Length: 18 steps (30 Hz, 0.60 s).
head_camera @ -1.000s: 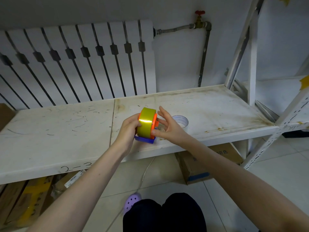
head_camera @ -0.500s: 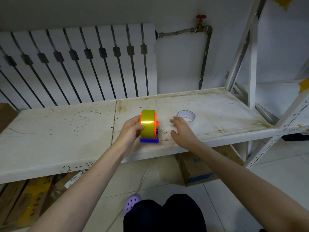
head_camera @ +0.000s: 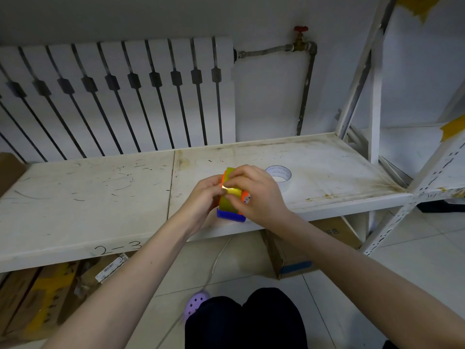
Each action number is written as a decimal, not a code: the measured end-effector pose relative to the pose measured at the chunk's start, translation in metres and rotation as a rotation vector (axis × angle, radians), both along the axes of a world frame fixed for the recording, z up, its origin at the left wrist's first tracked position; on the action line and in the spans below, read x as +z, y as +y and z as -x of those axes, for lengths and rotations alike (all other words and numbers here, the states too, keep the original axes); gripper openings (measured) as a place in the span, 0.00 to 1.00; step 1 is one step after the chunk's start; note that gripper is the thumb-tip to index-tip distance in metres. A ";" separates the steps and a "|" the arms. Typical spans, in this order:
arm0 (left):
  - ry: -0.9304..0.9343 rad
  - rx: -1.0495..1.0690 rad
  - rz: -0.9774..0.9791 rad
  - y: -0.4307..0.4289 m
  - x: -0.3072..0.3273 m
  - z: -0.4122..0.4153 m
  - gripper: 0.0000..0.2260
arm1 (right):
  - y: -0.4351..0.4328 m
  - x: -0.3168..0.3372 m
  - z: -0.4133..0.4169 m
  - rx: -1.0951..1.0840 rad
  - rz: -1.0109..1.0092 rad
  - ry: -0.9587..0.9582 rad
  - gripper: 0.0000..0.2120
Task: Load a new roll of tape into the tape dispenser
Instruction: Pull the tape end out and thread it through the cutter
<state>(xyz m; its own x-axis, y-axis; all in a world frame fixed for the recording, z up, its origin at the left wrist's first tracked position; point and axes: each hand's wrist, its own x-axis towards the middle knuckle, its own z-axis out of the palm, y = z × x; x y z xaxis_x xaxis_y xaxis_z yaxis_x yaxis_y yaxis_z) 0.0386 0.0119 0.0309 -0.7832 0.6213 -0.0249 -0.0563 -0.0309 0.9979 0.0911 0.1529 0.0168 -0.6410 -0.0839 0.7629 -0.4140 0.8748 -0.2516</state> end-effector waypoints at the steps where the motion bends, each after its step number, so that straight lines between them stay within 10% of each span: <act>1: 0.002 -0.013 -0.002 0.001 0.001 -0.001 0.15 | -0.002 0.002 -0.001 -0.014 -0.040 0.027 0.07; 18: 0.085 -0.172 0.115 -0.011 0.009 -0.006 0.18 | -0.014 0.020 -0.006 -0.285 -0.157 -0.142 0.04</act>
